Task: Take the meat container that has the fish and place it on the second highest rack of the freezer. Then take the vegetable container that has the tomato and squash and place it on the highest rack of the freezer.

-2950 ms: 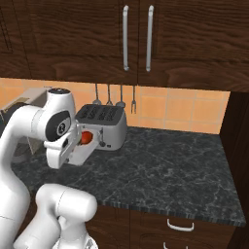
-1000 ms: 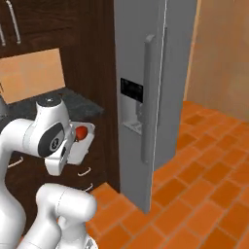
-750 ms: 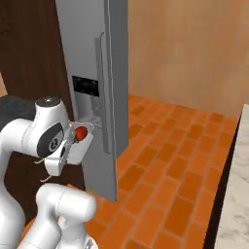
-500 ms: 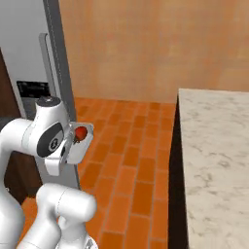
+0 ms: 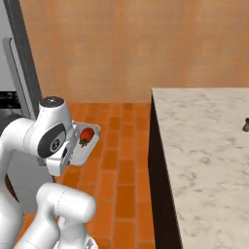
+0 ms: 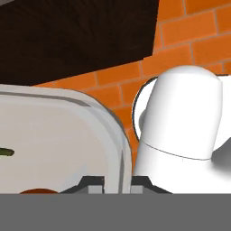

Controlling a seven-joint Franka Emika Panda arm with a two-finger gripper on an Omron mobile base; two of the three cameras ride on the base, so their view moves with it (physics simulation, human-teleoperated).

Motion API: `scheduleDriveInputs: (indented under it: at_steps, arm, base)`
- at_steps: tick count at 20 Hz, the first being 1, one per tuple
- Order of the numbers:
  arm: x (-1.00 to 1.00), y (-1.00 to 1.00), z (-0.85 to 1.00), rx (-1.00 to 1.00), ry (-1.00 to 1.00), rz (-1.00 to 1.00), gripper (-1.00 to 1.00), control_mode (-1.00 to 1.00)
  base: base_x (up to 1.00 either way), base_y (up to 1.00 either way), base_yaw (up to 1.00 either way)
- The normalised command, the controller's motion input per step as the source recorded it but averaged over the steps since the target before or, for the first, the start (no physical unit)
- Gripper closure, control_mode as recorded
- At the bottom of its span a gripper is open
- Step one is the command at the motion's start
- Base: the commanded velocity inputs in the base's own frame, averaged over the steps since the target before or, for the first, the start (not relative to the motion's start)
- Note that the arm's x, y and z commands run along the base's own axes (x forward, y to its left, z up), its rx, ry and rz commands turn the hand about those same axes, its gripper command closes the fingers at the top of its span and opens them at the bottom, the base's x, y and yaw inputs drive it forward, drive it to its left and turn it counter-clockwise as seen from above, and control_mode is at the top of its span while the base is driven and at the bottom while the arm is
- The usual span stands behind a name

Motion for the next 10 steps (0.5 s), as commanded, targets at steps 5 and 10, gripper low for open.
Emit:
scheduleDriveInputs:
  at_steps: [5,10]
  arm:
    - [0.0,0.0,0.0,0.0,0.0,0.0,1.0,1.0]
    - [0.0,0.0,0.0,0.0,0.0,0.0,1.0,1.0]
  base:
    - [0.95,-0.08,0.04]
    - [1.0,-0.22,0.05]
